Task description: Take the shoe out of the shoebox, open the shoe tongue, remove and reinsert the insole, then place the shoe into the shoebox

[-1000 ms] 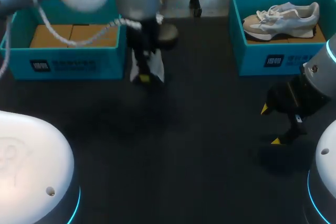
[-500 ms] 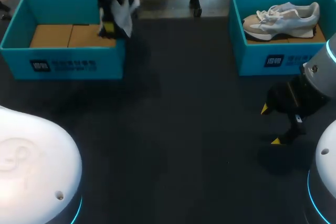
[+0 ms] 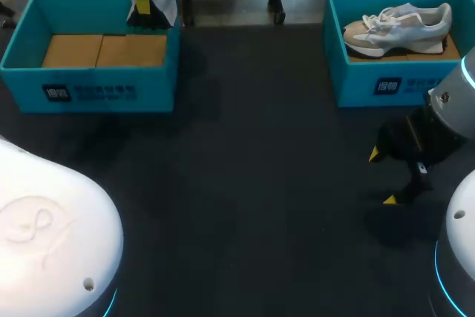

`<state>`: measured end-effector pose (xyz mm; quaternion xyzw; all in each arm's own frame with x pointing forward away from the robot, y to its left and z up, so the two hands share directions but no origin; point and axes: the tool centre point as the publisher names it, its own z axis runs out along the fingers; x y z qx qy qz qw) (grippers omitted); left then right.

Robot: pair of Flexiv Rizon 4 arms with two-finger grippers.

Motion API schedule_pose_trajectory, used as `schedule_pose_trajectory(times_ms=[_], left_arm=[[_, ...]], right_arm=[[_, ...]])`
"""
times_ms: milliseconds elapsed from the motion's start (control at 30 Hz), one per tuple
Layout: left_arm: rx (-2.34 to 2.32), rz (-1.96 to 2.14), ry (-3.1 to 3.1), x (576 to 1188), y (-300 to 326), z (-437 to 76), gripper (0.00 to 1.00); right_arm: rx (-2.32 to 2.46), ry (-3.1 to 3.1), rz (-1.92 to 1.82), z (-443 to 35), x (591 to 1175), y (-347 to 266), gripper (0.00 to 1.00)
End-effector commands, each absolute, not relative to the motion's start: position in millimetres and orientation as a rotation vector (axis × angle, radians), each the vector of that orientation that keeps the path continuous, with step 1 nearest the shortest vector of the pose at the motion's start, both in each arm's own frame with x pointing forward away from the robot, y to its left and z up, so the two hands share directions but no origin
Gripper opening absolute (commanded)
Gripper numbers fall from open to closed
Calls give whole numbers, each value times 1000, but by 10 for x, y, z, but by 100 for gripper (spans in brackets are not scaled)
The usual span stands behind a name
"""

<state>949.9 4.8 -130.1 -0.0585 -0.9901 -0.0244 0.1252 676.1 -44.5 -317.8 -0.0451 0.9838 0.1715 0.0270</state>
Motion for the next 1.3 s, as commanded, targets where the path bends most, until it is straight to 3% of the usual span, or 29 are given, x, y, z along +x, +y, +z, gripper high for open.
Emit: schedule_pose_trajectory(times_ms=[33, 567, 1100, 1300], left_arm=[[-174, -72, -2890, 9488, 66, -1278, 0], [-174, -72, -2890, 9488, 66, -1278, 0], [-93, -186, -2889, 10499, 1404, -1229, 0], [-93, -186, -2889, 10499, 1404, -1229, 0]], right_arm=[[-140, 3037, 527, -3183, 6748, -445, 100], [-140, 3037, 527, -3183, 6748, -445, 100], [-140, 3037, 527, -3183, 6748, -445, 100], [-140, 3037, 527, -3183, 6748, -445, 100]])
